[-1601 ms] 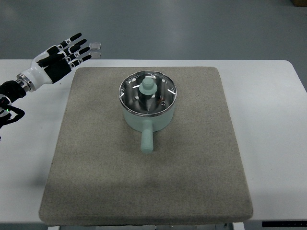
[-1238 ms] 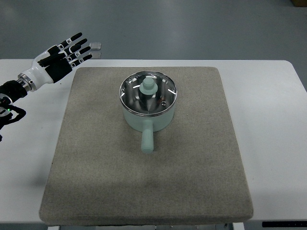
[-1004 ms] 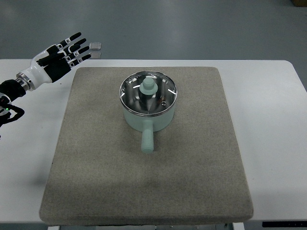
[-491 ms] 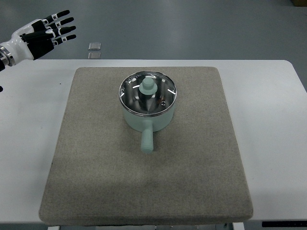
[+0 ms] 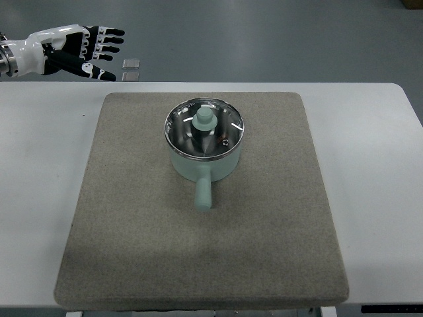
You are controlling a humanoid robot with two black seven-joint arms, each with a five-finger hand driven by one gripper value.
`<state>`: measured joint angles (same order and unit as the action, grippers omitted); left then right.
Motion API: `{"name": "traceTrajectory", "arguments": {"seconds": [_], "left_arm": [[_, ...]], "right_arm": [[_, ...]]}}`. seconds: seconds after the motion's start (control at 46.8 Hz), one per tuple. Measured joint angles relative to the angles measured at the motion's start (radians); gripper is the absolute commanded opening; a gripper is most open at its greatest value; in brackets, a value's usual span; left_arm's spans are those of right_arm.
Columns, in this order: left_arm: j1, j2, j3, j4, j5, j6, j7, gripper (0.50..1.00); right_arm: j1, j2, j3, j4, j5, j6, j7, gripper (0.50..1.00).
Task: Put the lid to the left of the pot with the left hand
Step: 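Move the left hand forward toward the glass lid on the pot, then lower the left hand over the lid's mint-green knob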
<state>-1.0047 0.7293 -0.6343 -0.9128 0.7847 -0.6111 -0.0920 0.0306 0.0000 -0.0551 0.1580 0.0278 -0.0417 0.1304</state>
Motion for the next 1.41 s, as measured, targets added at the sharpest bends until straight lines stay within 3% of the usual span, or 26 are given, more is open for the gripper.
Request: {"name": "traceTrajectory", "arguments": {"seconds": [0.214,0.406,0.555,0.79,1.046,1.409], "left_arm": [[-0.078,0.002,0.021,-0.097,0.222,0.0,-0.011,0.996],[-0.288,-0.012,0.271,-0.143,0.291,0.0,-0.036,0.996],[-0.375,-0.03,0.377,-0.192,0.344,0.0,-0.051,0.996],[-0.382,-0.097,0.38,-0.255,0.563,0.0,-0.054,0.99],[-0.377,-0.19,0.383,-0.255,0.736,0.0,-0.054,0.986],[-0.384,-0.251,0.383,-0.242,0.826,0.0,-0.052,0.977]], "right_arm": [[0.0,0.0,0.0,0.0,0.0,0.0,0.0,0.924],[0.0,0.0,0.0,0.0,0.0,0.0,0.0,0.924],[0.0,0.0,0.0,0.0,0.0,0.0,0.0,0.924],[0.0,0.0,0.0,0.0,0.0,0.0,0.0,0.924],[0.0,0.0,0.0,0.0,0.0,0.0,0.0,0.924],[0.0,0.0,0.0,0.0,0.0,0.0,0.0,0.924]]}}
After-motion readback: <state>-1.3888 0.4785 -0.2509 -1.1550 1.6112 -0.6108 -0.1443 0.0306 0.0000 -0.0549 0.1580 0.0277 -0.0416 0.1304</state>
